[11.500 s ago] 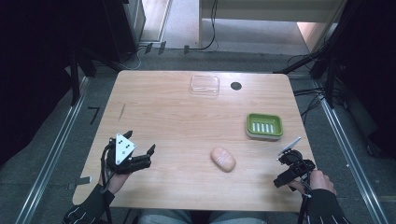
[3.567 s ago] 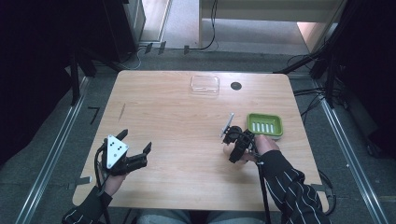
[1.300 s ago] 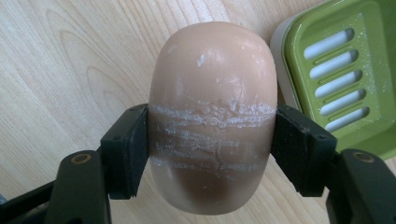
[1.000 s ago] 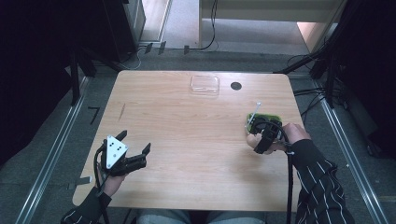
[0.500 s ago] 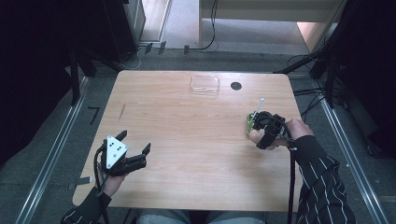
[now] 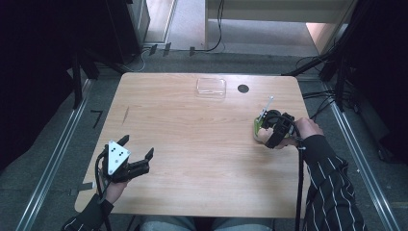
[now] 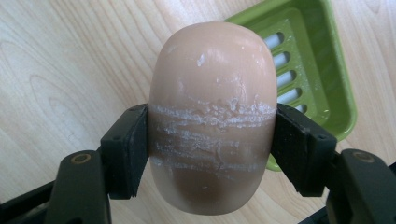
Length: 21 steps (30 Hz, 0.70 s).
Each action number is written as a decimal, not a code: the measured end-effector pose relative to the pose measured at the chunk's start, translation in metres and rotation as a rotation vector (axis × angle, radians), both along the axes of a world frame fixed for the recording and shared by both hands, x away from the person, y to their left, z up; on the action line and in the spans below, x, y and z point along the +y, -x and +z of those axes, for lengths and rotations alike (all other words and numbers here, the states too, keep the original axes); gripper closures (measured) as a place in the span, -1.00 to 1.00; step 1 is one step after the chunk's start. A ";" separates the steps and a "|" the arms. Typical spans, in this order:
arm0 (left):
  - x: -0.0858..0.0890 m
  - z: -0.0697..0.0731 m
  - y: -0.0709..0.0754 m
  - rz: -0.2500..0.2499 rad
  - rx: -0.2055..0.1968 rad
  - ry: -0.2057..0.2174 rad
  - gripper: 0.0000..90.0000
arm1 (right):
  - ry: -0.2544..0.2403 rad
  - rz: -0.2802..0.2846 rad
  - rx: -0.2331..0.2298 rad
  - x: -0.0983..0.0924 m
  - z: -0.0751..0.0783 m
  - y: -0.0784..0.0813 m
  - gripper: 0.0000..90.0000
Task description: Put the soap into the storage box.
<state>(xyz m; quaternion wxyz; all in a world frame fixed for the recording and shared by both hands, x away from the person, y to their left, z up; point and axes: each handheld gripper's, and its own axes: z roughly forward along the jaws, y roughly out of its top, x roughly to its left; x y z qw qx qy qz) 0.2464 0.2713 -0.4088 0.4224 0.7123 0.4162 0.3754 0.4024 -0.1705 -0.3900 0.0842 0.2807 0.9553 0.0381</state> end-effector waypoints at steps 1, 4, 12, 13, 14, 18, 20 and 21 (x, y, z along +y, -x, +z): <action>0.000 0.000 0.000 0.000 0.000 0.000 -0.70 | -0.004 -0.002 -0.003 0.000 0.000 -0.001 -0.26; 0.001 0.000 0.000 -0.001 0.002 -0.002 -0.70 | 0.003 -0.004 -0.003 0.001 0.001 -0.003 -0.26; 0.001 0.000 0.001 0.001 0.001 -0.004 -0.70 | -0.008 -0.015 -0.011 0.000 0.002 -0.011 -0.26; 0.001 0.000 0.001 0.003 0.000 -0.003 -0.70 | -0.004 -0.015 -0.013 0.000 0.002 -0.011 -0.25; 0.001 0.000 0.001 0.003 0.000 -0.003 -0.70 | -0.003 -0.014 -0.012 0.000 0.002 -0.012 -0.26; 0.001 0.000 0.001 0.002 0.001 -0.003 -0.70 | 0.002 -0.017 -0.016 0.000 0.003 -0.015 -0.26; 0.001 0.000 0.001 0.001 0.001 -0.005 -0.70 | 0.006 -0.015 -0.017 -0.001 0.003 -0.016 -0.26; 0.002 0.000 0.001 0.004 0.001 -0.003 -0.70 | 0.003 -0.016 -0.017 -0.001 0.003 -0.016 -0.26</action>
